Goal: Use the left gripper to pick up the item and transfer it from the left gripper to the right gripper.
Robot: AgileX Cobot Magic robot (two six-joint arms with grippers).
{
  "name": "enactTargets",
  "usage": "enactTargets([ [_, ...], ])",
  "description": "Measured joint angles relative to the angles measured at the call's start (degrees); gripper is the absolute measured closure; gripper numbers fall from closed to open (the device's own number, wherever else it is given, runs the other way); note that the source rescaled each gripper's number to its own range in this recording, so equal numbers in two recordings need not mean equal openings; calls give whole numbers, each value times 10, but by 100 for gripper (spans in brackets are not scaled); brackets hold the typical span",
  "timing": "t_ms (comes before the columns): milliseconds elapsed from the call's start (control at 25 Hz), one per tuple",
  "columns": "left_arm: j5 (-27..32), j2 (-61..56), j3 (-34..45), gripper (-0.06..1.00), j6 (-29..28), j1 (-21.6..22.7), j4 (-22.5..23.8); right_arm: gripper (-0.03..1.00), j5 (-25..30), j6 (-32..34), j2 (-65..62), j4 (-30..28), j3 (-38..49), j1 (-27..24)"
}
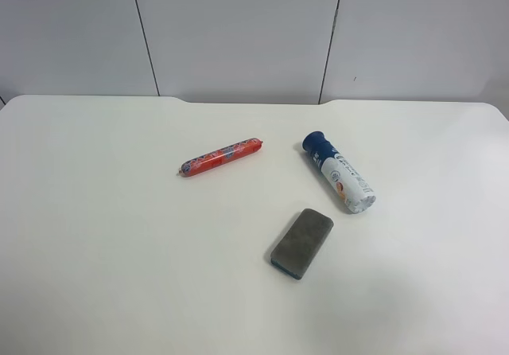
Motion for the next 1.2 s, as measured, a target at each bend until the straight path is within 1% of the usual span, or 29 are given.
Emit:
enactTargets([
  [160,0,0,0,-5,0,0,0,-3,-20,3,-46,0,3,0],
  [680,0,0,0,-5,0,0,0,-3,-19,3,-56,2,3,-2],
  [800,0,0,0,-5,0,0,0,-3,-19,3,-56,3,3,-25],
  [1040,0,0,0,-5,1,0,0,-3,-19,3,-93,3,3,-95],
  [1200,0,0,0,-5,1,0,0,-3,-19,3,-96,3,3,-127],
])
